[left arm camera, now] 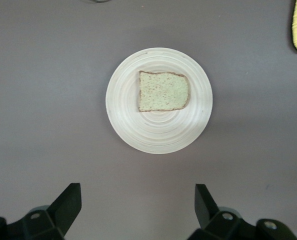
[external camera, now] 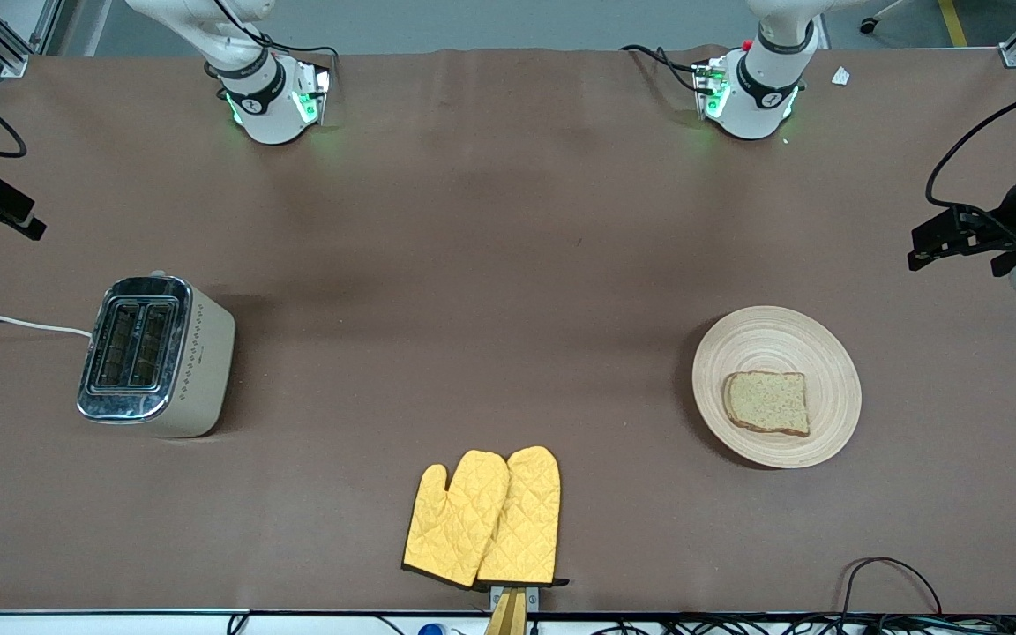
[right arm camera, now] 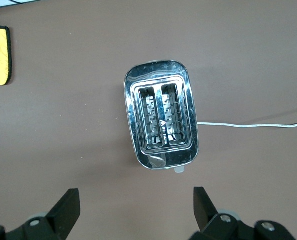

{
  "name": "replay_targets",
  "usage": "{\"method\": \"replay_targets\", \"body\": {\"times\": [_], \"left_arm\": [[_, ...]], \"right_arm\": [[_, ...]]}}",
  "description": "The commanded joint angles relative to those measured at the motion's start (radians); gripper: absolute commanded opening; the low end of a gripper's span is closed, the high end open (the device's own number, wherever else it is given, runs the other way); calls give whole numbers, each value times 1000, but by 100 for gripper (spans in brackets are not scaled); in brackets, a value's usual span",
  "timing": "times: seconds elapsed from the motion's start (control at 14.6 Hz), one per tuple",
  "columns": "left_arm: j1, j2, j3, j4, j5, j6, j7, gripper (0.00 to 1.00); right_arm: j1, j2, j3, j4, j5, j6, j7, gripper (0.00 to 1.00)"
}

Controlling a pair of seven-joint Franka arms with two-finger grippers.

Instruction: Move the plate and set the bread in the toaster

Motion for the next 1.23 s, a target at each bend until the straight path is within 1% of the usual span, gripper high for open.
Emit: {"method": "replay_targets", "body": {"times": [0.0,0.34,0.55,0.62,0.69,0.75,0.82,0.89,1.1,1.17], "left_arm": [[1,3,-2,16,22,-12,23,100],[1,3,-2,18,22,-12,29,100],[17,26,0,7,19,-23,31,100],[45,35,-2,9,1,-26,32,100],[83,58,-2,10,-54,-38,43,100],[138,82,-2,10,-150,-46,46,100],[180,107,-2,9,-209,-49,61,100],[209,133,-2,9,-235,-50,93,100],[289,217,-2,13,-246,-49,183,100],[319,254,-2,13,-292,-49,183,100]], "right_arm": [[2,-9,-4,-11,-10,0,-4,100],[2,-9,-4,-11,-10,0,-4,100],[0,-9,-4,-11,-10,0,-3,100],[0,-9,-4,-11,-10,0,-3,100],[0,-9,-4,-11,-10,0,-3,100],[-2,-9,-4,-11,-10,0,-3,100],[-2,-9,-4,-11,-10,0,-1,100],[-2,-9,-4,-11,-10,0,-1,100],[-2,-9,-4,-11,-10,1,-3,100],[-2,-9,-4,-11,-10,1,-1,100]]}}
